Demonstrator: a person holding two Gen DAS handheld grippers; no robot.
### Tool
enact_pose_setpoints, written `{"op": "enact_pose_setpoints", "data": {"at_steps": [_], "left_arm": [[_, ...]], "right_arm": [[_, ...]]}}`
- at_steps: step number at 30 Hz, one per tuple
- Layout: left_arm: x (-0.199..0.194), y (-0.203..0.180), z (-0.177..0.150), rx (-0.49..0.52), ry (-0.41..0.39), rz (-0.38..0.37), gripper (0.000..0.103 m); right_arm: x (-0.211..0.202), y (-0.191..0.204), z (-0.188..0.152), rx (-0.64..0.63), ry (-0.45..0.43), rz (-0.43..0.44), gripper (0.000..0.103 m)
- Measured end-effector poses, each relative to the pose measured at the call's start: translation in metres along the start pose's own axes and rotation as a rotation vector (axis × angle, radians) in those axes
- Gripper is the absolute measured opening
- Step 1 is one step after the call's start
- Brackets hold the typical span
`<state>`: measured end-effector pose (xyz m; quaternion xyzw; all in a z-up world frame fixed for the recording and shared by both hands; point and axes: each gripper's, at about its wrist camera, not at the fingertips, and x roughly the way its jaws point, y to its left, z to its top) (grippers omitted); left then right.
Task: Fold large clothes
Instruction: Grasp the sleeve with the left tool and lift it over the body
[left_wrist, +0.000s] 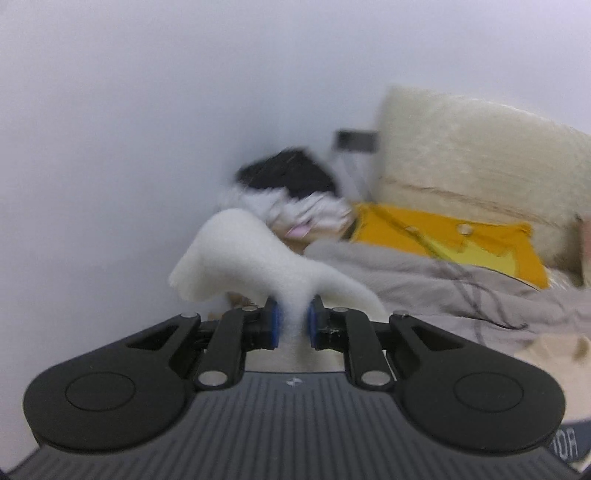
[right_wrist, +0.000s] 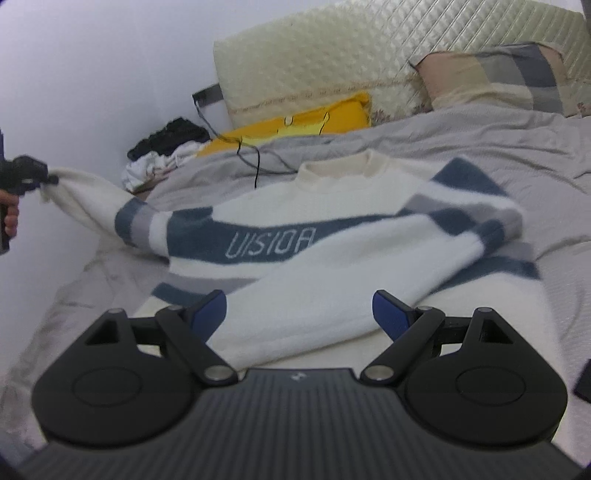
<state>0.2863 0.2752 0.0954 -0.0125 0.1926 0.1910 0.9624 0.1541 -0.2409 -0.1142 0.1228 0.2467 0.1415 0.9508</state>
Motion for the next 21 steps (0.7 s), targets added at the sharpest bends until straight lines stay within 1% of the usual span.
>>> {"op": "enact_pose_setpoints", "data": {"at_steps": [1, 2, 6, 9, 11, 13, 16, 19, 21], "left_arm": [[-0.010, -0.013, 0.007, 0.040, -0.019, -0.012, 0.017], [-0.021, -0.029, 0.013, 0.074, -0.064, -0.013, 0.017], [-0.071, -0.092, 0.029, 0.195, -0.127, -0.087, 0.017], [-0.103, -0.144, 0.031, 0.273, -0.164, -0.153, 0.017], [-0.122, -0.178, 0.026, 0.296, -0.177, -0.193, 0.017], [-0.140, -0.212, 0.011, 0.313, -0.171, -0.240, 0.017], [-0.162, -0.262, -0.022, 0.334, -0.156, -0.328, 0.017], [-0.173, -0.312, -0.067, 0.359, -0.131, -0.403, 0.017], [-0.179, -0.339, -0.101, 0.354, -0.090, -0.468, 0.017]], "right_arm": [[-0.007, -0.003, 0.001, 0.006, -0.011, -0.002, 0.087], [-0.013, -0.006, 0.002, 0.016, -0.021, -0.003, 0.087], [-0.038, -0.021, 0.007, 0.050, -0.044, -0.027, 0.087], [-0.056, -0.035, 0.007, 0.076, -0.065, -0.052, 0.087], [-0.066, -0.048, 0.006, 0.122, -0.069, -0.060, 0.087], [-0.073, -0.059, 0.006, 0.158, -0.071, -0.080, 0.087], [-0.080, -0.074, 0.005, 0.206, -0.076, -0.099, 0.087], [-0.084, -0.085, 0.005, 0.254, -0.084, -0.101, 0.087], [-0.086, -0.092, 0.005, 0.277, -0.093, -0.102, 0.087]]}}
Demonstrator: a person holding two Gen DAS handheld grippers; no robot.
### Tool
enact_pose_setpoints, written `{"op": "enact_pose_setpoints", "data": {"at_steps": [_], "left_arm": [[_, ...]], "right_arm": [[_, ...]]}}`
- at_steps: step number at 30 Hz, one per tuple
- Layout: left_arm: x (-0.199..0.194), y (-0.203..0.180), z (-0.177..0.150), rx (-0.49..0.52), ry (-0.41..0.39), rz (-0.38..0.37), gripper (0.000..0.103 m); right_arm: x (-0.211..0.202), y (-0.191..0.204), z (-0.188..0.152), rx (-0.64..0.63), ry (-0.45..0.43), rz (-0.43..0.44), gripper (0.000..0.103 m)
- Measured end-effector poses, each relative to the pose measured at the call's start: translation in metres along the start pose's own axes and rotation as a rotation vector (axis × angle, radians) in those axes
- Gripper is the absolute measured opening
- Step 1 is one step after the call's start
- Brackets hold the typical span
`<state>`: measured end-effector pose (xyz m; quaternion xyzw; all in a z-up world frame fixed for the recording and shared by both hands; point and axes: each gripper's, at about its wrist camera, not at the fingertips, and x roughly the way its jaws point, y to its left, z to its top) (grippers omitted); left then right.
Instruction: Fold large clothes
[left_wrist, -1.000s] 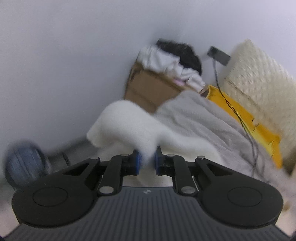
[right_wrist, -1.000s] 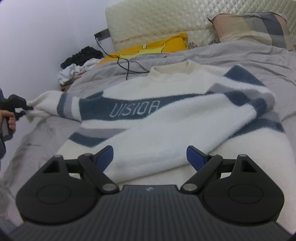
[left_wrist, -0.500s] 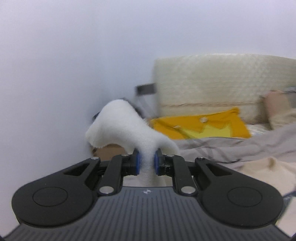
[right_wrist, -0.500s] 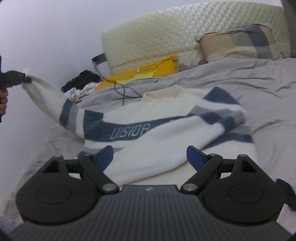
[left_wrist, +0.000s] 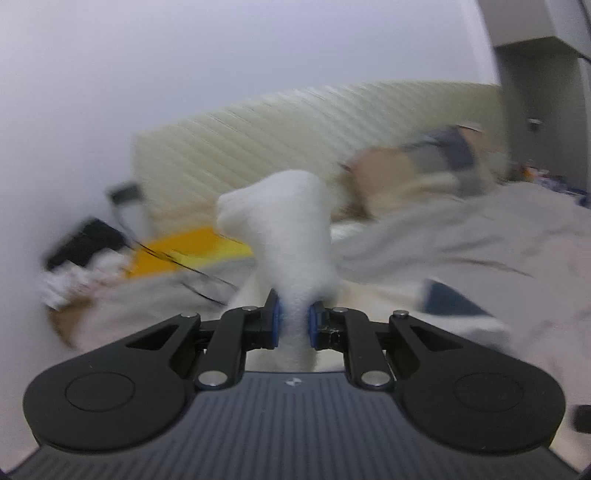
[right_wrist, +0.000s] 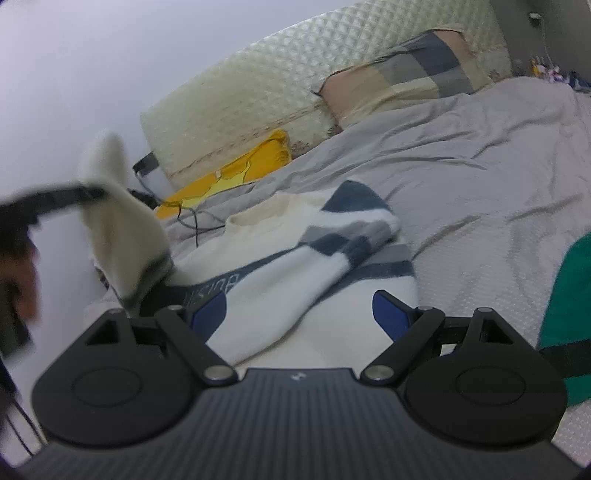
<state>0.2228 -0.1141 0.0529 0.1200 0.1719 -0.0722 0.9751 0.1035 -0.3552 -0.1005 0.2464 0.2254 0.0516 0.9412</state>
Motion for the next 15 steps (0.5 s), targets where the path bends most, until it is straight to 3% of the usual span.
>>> {"op": "enact_pose_setpoints", "data": {"at_steps": [3, 9, 15], "left_arm": [[0.023, -0.049, -0.036, -0.007, 0.047, -0.069, 0.017], [0.065, -0.104, -0.116, -0.042, 0.206, -0.137, 0.017], [0.081, -0.088, -0.145, -0.121, 0.238, -0.192, 0.022]], "right_arm": [[-0.001, -0.008, 0.001, 0.026, -0.005, -0.005, 0.087], [0.010, -0.021, -0.001, 0.053, 0.014, -0.021, 0.087], [0.021, -0.027, -0.002, 0.081, 0.040, -0.032, 0.087]]}}
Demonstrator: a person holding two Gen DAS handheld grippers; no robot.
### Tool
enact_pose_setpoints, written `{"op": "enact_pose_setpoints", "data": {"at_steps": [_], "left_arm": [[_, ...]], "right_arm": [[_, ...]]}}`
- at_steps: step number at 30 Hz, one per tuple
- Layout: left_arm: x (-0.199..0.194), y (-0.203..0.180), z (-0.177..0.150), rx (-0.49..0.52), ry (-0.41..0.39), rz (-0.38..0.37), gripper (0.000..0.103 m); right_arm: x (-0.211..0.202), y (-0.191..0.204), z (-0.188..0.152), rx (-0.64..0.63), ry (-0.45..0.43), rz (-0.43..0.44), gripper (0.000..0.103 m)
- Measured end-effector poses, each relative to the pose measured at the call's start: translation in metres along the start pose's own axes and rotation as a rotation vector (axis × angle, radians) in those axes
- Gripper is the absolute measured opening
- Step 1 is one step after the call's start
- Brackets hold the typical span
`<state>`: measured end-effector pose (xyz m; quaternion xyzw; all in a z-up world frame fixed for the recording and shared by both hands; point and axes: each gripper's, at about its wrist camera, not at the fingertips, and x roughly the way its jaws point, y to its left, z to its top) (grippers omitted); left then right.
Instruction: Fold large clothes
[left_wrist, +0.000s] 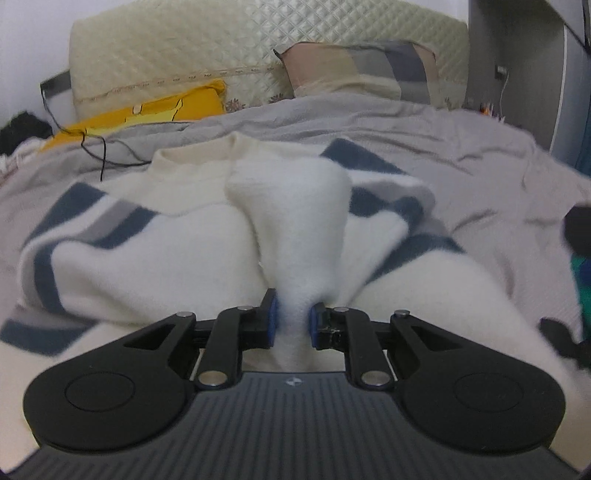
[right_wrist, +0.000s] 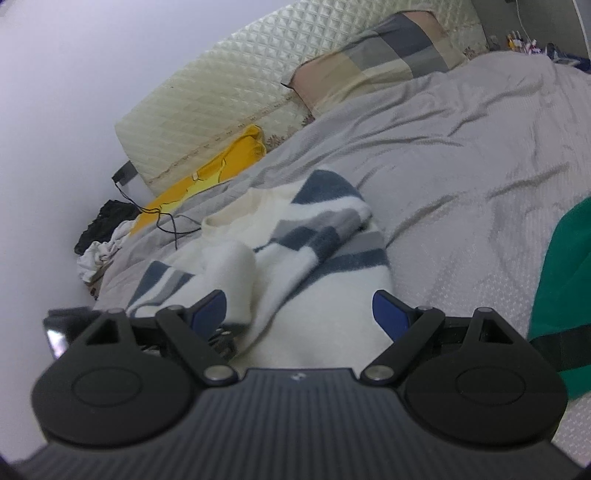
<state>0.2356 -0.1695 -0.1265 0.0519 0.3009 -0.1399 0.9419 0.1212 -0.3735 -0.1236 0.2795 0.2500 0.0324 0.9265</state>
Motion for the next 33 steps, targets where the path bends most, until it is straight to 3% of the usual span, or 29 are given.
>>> {"op": "enact_pose_setpoints", "data": {"at_steps": [1, 3, 5, 10, 13, 15, 20, 25, 30, 33], "left_arm": [[-0.006, 0.007, 0.002, -0.022, 0.008, -0.020, 0.026], [-0.014, 0.019, 0.003, -0.073, 0.027, -0.100, 0.053], [-0.030, 0.030, 0.001, -0.116, 0.019, -0.176, 0.062], [-0.064, 0.056, -0.002, -0.163, -0.014, -0.207, 0.063], [-0.068, 0.084, 0.001, -0.218, -0.045, -0.181, 0.063], [-0.063, 0.105, 0.003, -0.255, -0.056, -0.134, 0.063], [-0.047, 0.146, 0.003, -0.392, -0.034, -0.105, 0.063], [-0.026, 0.172, -0.004, -0.518, -0.002, -0.128, 0.063], [-0.009, 0.180, -0.008, -0.588, 0.011, -0.177, 0.063], [0.000, 0.176, -0.012, -0.609, -0.011, -0.172, 0.062]], "right_arm": [[0.002, 0.001, 0.000, 0.004, 0.003, 0.010, 0.087], [0.006, 0.004, -0.002, -0.010, 0.007, 0.016, 0.087], [0.010, 0.006, -0.003, -0.018, 0.015, 0.019, 0.087], [0.016, 0.011, -0.006, -0.032, 0.028, 0.037, 0.087], [0.022, 0.016, -0.007, -0.034, 0.028, 0.050, 0.087], [0.028, 0.018, -0.008, -0.026, 0.025, 0.062, 0.087], [0.052, 0.028, -0.012, -0.045, 0.020, 0.105, 0.087], [0.084, 0.045, -0.021, -0.123, 0.040, 0.126, 0.082], [0.107, 0.068, -0.037, -0.267, 0.072, 0.084, 0.081], [0.119, 0.070, -0.042, -0.289, 0.093, 0.009, 0.075]]}}
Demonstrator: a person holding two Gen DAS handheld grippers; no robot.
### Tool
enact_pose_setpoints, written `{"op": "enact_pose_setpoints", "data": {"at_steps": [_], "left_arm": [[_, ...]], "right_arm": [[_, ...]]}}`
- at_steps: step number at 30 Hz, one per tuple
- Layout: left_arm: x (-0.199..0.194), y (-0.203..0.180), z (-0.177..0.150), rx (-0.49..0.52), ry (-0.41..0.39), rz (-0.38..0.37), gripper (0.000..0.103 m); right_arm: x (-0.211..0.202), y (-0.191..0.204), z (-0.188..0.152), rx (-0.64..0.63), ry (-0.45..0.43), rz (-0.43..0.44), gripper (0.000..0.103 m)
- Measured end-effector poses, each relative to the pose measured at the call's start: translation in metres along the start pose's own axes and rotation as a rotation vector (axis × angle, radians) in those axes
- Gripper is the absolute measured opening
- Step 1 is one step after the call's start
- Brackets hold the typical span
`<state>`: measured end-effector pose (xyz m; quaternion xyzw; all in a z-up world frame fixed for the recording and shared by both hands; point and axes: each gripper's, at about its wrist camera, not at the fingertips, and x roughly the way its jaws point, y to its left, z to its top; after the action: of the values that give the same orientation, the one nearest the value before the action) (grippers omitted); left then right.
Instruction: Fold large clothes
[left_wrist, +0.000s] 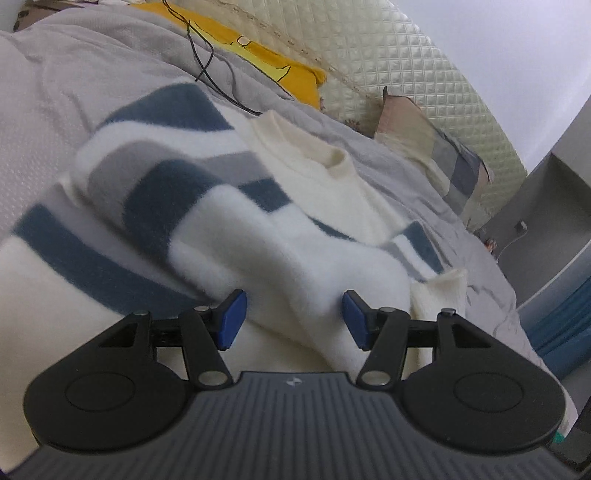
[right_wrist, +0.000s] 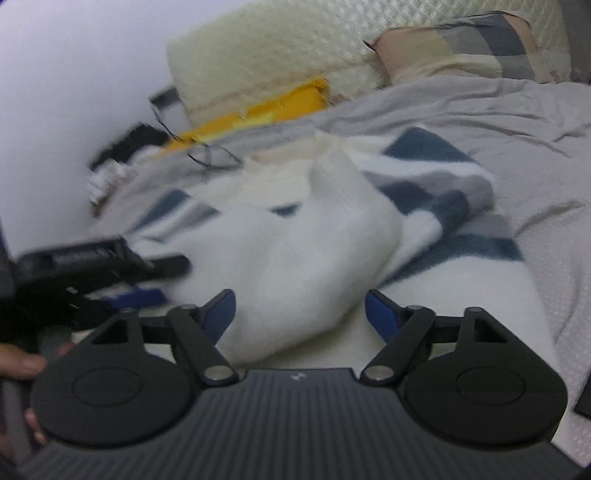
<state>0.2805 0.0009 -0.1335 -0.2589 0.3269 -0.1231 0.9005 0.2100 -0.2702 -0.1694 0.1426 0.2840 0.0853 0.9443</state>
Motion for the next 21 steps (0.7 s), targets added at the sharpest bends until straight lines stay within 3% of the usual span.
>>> {"op": "enact_pose_setpoints", "data": {"at_steps": [2, 4, 6, 9, 13, 17, 21], "left_arm": [[0.006, -0.001, -0.002, -0.015, 0.008, 0.000, 0.062], [0.009, -0.004, -0.002, -0.017, 0.003, 0.004, 0.058], [0.007, -0.005, -0.001, -0.019, -0.004, 0.010, 0.039], [-0.001, -0.006, 0.000, -0.034, -0.018, -0.001, 0.021], [-0.016, -0.007, -0.001, -0.054, -0.038, -0.011, 0.016], [-0.023, -0.006, -0.006, -0.052, -0.012, 0.011, 0.016], [-0.019, -0.002, -0.013, -0.033, 0.023, 0.043, 0.016]], "right_arm": [[0.003, -0.005, -0.002, 0.020, 0.002, -0.013, 0.072], [-0.002, -0.007, -0.002, 0.037, -0.020, -0.040, 0.057], [-0.009, -0.009, -0.001, 0.059, -0.057, -0.074, 0.051], [-0.020, -0.018, 0.001, 0.114, -0.091, -0.133, 0.044], [-0.035, -0.040, -0.002, 0.259, -0.094, -0.196, 0.033], [-0.047, -0.058, -0.008, 0.358, -0.061, -0.209, 0.029], [-0.053, -0.069, -0.012, 0.431, -0.060, -0.156, 0.025]]}}
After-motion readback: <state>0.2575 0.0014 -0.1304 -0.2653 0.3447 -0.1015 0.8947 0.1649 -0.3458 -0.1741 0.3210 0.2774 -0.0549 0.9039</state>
